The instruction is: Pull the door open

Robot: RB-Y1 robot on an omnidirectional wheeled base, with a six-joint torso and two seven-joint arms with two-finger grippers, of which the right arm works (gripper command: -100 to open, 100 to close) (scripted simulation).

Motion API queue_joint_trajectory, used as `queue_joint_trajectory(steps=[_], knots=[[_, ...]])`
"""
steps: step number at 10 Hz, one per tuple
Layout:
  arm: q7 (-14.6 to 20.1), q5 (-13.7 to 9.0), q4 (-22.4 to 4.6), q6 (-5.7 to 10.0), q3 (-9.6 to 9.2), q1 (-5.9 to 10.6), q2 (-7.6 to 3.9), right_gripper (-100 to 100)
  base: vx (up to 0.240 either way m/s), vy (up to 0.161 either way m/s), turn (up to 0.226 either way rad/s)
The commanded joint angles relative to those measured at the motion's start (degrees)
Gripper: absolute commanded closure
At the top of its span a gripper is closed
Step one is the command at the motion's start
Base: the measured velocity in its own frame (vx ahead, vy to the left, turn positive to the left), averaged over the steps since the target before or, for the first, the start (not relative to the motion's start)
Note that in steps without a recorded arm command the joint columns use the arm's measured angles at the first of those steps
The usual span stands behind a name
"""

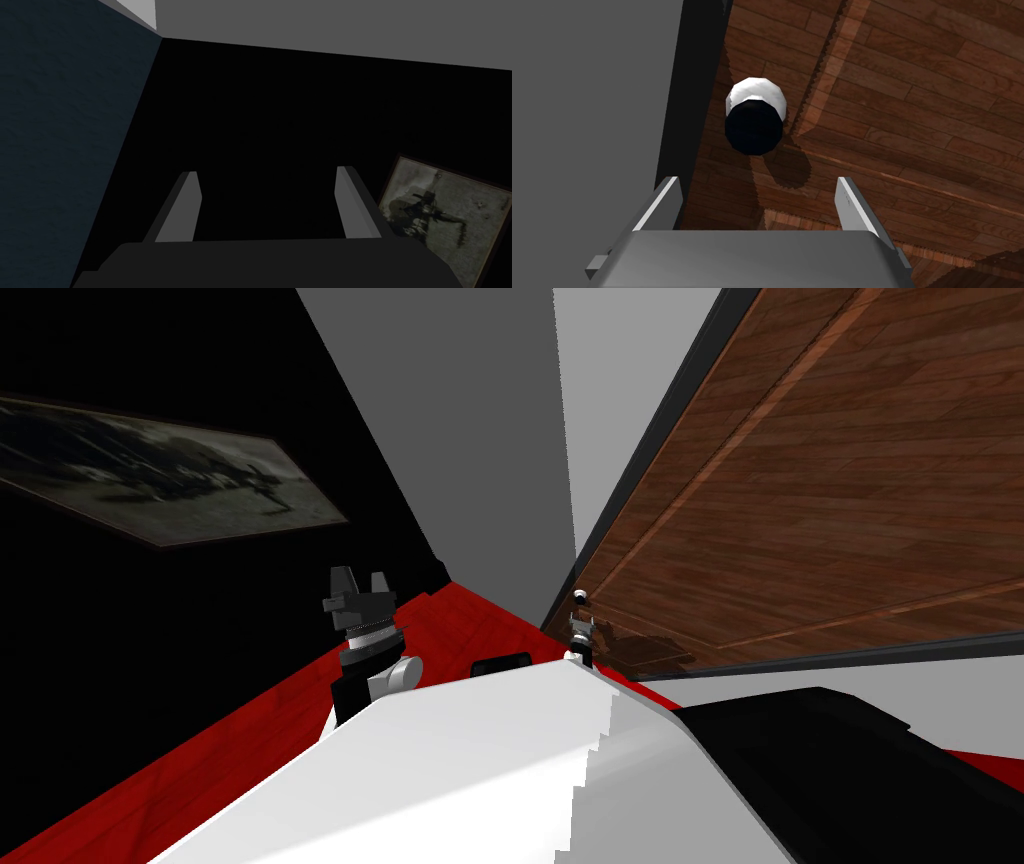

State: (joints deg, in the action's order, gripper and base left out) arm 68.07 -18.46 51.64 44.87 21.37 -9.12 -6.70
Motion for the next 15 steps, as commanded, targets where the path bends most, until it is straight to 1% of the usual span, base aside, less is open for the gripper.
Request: queue_joint_trajectory(steps=[1,2,3,7,10,11,12,13,15], knots=[[2.86,-0.84,0.0,-0.24,-0.25,0.02,-0.03,-100,-0.023,0.008,0.023],[4.41,-1.53,-0.05,-0.38,-0.46,0.06,-0.05,-100,-0.028,0.007,0.045],[4.94,-1.53,-0.05,-0.38,-0.46,0.06,-0.05,-100,-0.022,0.005,0.017],[11.73,-3.64,-0.24,-0.82,-1.11,0.18,-0.13,-100,-0.026,0.009,0.034],[14.78,-4.51,-0.31,-1.01,-1.38,0.23,-0.16,-100,-0.021,0.007,0.018],[13.95,-4.3,-0.31,-0.95,-1.32,0.22,-0.16,-100,-0.008,0.002,0.003],[15.22,-4.27,-1.13,-0.61,-1.6,0.2,-1.06,-100,0.088,-0.028,-0.036],[15.59,-4.25,-1.43,-0.48,-1.7,0.19,-1.4,-100,0.182,-0.067,-0.028],[17.39,-4.14,-2.87,0.14,-2.17,0.15,-3.0,-100,0.201,-0.093,-0.027]])
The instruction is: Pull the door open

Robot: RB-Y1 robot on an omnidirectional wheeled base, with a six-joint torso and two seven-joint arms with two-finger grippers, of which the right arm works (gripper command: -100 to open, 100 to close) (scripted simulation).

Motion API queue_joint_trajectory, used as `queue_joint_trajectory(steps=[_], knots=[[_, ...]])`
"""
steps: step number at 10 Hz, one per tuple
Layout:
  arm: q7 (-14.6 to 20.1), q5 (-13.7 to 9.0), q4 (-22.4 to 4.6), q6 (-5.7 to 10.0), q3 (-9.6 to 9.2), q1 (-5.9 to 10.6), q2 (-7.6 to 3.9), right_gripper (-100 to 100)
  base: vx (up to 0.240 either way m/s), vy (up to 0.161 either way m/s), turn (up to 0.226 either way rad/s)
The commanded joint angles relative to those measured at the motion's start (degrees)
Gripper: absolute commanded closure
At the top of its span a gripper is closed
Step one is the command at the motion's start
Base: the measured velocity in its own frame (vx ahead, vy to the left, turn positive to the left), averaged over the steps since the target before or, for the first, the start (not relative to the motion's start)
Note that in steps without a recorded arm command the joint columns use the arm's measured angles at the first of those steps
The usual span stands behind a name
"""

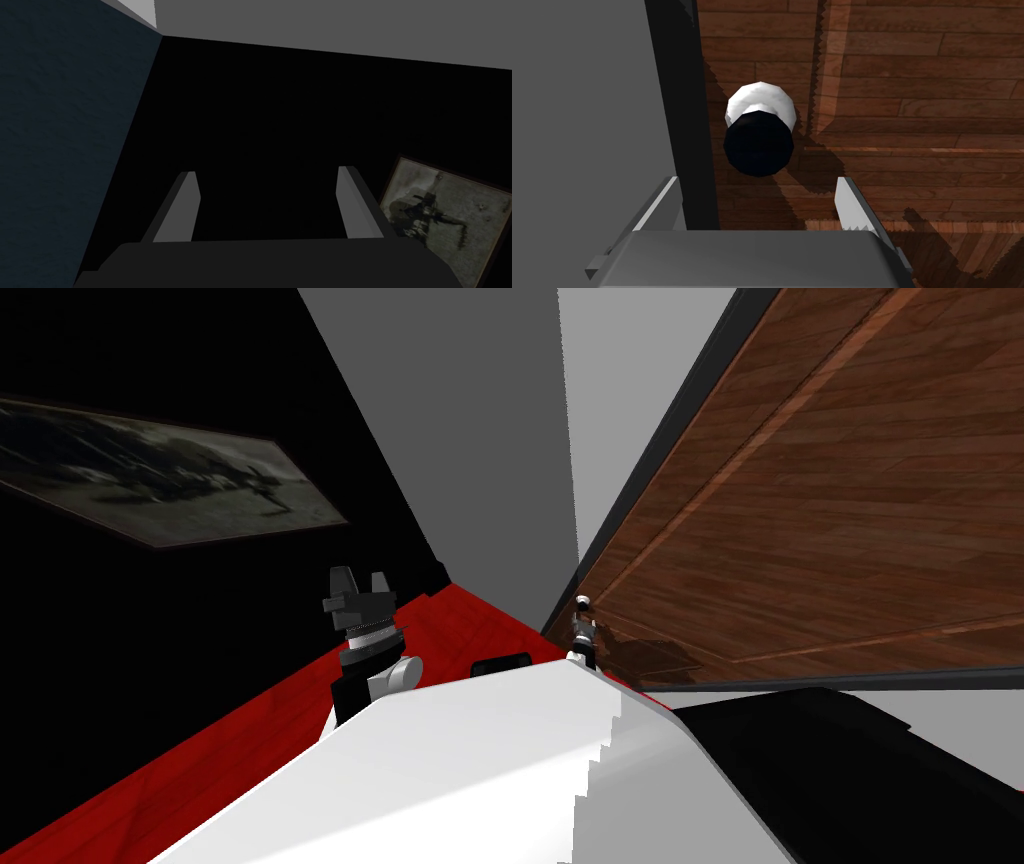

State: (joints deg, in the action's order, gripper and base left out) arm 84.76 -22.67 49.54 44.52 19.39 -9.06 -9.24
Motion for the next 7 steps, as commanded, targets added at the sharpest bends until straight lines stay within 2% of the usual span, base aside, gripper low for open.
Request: queue_joint_trajectory(steps=[1,4,5,6,7], knots=[[1.65,0.12,-1.54,0.82,-0.44,0.06,-1.3,-100,0.212,-0.08,-0.043],[3.9,0.25,-3.34,1.59,-1.03,0.02,-3.3,-100,0.2,-0.091,-0.031],[3.39,0.22,-3.01,1.39,-0.89,0.13,-2.95,-100,0.088,-0.033,0.001],[3.39,0.22,-3.01,1.39,-0.89,0.13,-2.95,100,-0.012,0.002,0.004],[3.39,0.22,-3.01,1.39,-0.89,0.13,-2.95,100,-0.033,0.01,0.006]])
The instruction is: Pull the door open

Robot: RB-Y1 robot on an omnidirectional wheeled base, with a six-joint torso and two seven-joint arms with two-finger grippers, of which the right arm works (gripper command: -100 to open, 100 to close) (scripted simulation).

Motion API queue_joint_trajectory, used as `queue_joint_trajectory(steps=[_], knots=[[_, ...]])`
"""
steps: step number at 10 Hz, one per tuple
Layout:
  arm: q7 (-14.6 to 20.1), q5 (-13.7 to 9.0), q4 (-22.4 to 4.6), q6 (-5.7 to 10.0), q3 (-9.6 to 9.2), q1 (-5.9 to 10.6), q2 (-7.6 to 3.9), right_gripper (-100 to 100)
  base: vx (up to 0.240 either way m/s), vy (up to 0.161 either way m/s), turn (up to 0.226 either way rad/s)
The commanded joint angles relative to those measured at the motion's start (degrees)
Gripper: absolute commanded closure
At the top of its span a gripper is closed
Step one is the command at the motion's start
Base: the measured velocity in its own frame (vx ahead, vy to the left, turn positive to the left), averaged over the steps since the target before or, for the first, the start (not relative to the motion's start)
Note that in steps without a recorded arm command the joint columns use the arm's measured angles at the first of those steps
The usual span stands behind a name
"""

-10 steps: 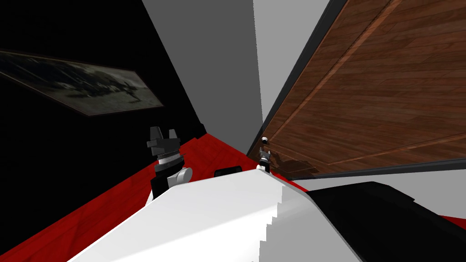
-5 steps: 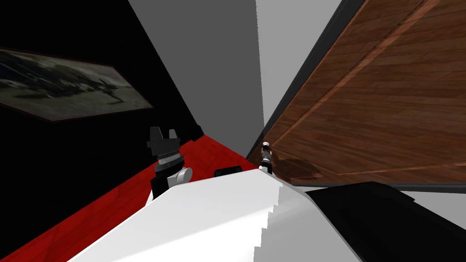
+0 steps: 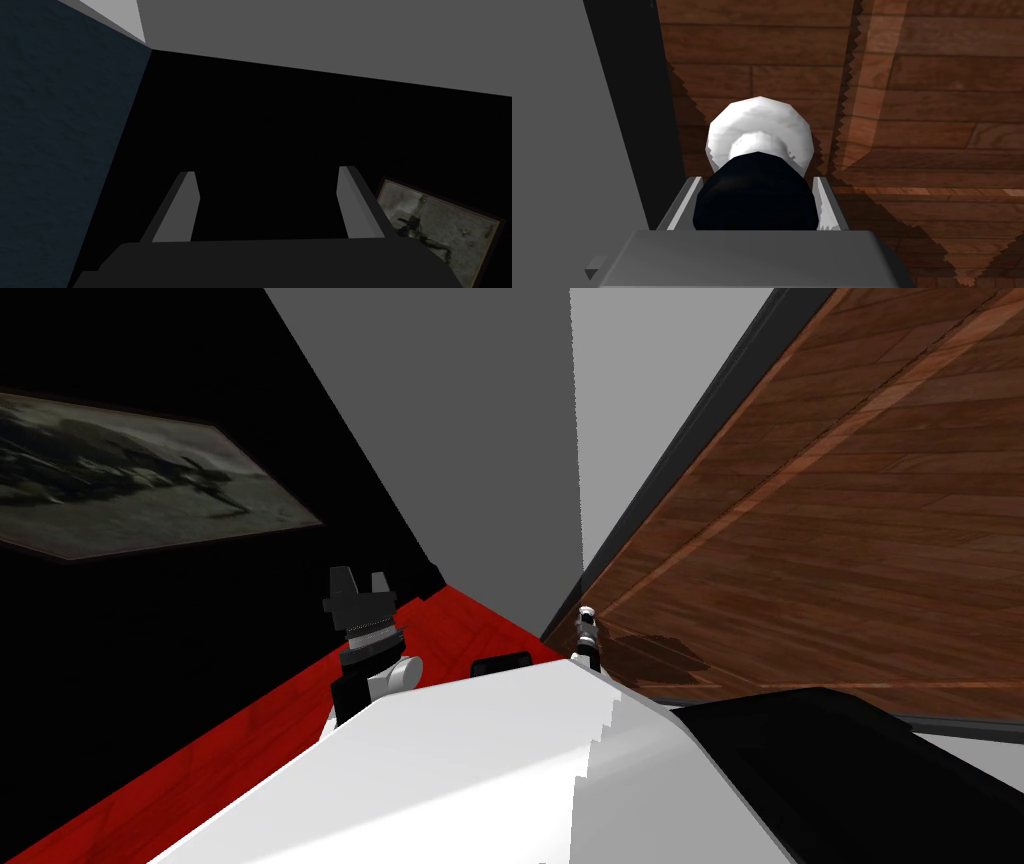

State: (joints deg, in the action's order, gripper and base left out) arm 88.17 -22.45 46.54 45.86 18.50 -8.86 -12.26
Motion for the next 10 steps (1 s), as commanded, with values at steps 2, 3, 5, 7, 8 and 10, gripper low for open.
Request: queue_joint_trajectory(steps=[2,3,5,7,8,10], knots=[[-0.02,-0.01,-0.01,0.05,0.0,-0.07,0.07,100,-0.021,0.009,0.003],[-0.02,-0.01,-0.01,0.05,0.0,-0.07,0.07,100,-0.007,0.005,-0.002],[0.68,0.65,0.23,-0.09,-1.09,-0.4,-0.05,100,-0.07,-0.008,0.04],[1.33,1.19,0.57,-0.01,-1.94,-0.65,-0.25,100,-0.195,0.005,0.068],[1.83,1.6,0.83,0.04,-2.6,-0.84,-0.41,100,-0.196,0.031,0.057],[3.15,2.68,1.52,0.19,-4.32,-1.35,-0.81,100,-0.255,0.018,0.081]])
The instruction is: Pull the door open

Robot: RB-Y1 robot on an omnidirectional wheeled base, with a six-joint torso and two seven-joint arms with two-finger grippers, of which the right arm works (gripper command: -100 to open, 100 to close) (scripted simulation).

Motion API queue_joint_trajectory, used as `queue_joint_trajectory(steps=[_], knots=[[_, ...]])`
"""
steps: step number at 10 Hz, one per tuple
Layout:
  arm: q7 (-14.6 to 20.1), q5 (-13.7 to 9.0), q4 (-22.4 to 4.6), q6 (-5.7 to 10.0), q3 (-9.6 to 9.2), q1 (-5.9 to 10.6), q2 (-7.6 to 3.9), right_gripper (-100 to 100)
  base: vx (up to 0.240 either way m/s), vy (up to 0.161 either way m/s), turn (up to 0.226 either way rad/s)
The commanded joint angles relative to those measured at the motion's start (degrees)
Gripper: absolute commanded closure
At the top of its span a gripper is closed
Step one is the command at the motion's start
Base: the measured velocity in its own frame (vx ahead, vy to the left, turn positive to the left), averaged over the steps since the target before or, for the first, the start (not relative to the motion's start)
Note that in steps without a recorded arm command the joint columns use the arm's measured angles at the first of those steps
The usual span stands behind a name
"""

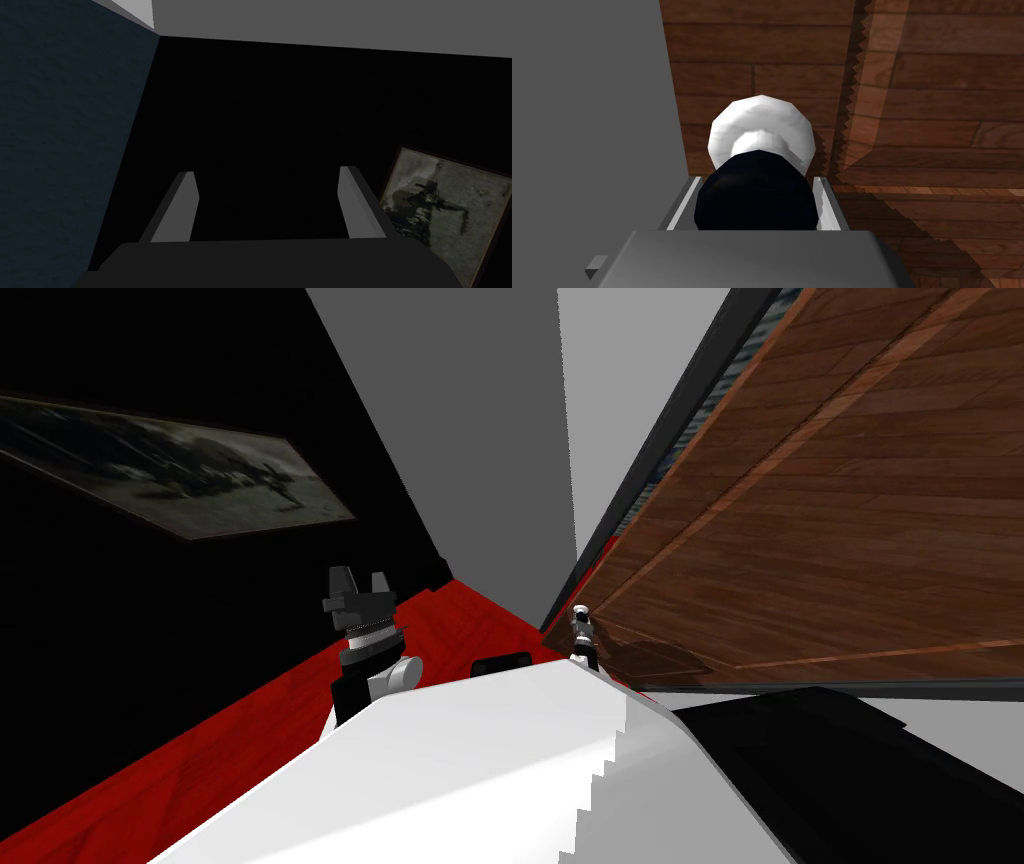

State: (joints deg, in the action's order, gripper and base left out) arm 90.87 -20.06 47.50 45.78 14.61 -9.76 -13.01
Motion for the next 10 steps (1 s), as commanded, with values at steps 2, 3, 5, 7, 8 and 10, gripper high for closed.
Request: queue_joint_trajectory(steps=[2,3,5,7,8,10], knots=[[1.62,1.25,1.16,0.4,-1.95,-0.91,-0.42,100,-0.242,0.01,0.085],[2.13,1.66,1.43,0.46,-2.61,-1.11,-0.57,100,-0.233,0.022,0.071],[2.72,2.3,1.24,0.72,-3.53,-1.57,-0.68,100,-0.145,0.02,0.043],[3.85,3.17,1.81,1.18,-4.74,-2.24,-1.23,100,-0.249,-0.029,0.09],[4.8,3.9,2.29,1.57,-5.75,-2.8,-1.7,100,-0.244,0.017,0.085],[6.28,5.02,3.02,2.18,-7.31,-3.67,-2.42,100,-0.233,0.009,0.069]])
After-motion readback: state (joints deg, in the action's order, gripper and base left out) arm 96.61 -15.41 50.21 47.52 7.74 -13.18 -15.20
